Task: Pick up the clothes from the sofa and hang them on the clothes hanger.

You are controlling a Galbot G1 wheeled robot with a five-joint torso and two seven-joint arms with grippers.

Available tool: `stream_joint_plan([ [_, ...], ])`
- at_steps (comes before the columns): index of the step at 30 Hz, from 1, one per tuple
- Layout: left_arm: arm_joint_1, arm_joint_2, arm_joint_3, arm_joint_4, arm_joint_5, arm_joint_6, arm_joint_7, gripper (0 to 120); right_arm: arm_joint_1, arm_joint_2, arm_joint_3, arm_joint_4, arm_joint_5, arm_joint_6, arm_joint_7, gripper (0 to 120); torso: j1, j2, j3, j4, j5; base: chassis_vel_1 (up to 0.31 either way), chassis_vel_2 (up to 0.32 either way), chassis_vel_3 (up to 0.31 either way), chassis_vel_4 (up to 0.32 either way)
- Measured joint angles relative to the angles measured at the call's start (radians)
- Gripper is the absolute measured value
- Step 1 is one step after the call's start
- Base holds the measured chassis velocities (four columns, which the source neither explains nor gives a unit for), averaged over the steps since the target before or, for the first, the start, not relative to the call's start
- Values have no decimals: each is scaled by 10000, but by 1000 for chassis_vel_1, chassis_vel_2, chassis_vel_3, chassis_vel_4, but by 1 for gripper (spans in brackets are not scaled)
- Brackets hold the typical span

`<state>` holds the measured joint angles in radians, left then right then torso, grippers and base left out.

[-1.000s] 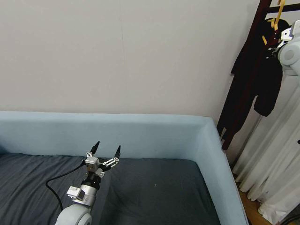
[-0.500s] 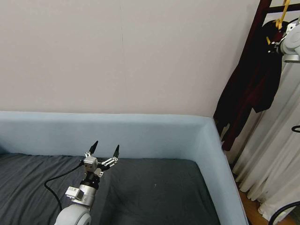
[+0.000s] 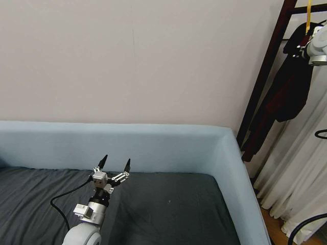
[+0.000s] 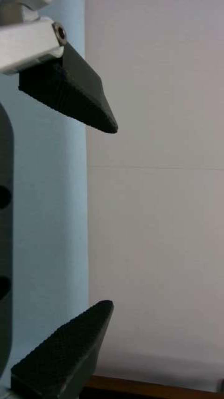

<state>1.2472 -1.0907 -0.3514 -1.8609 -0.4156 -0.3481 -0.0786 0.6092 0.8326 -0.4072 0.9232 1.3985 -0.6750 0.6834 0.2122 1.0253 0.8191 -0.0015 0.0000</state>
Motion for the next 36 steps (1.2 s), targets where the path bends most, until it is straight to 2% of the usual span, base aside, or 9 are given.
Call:
stream_joint_plan([
  [9,111,51,-49,-160,7,-18,0,100,166,237,208,-355,316,76,580,1,0,0,-1,2,-2,0,0,0,0],
  [24,143,30,-86,-229,20,-57,0,100,-571,236,990,-396,836,306,1111,1,0,1,-1,0,0,0,0,0,0],
  [33,136,47,-106,-164,17,-87,-4,100,-1152,-86,1229,410,858,350,657,1,0,0,0,-2,6,0,0,0,0],
  [36,129,32,-105,-141,16,-86,-6,100,-1223,-190,1304,827,890,256,549,11,0,1,-1,-5,4,0,0,0,0],
])
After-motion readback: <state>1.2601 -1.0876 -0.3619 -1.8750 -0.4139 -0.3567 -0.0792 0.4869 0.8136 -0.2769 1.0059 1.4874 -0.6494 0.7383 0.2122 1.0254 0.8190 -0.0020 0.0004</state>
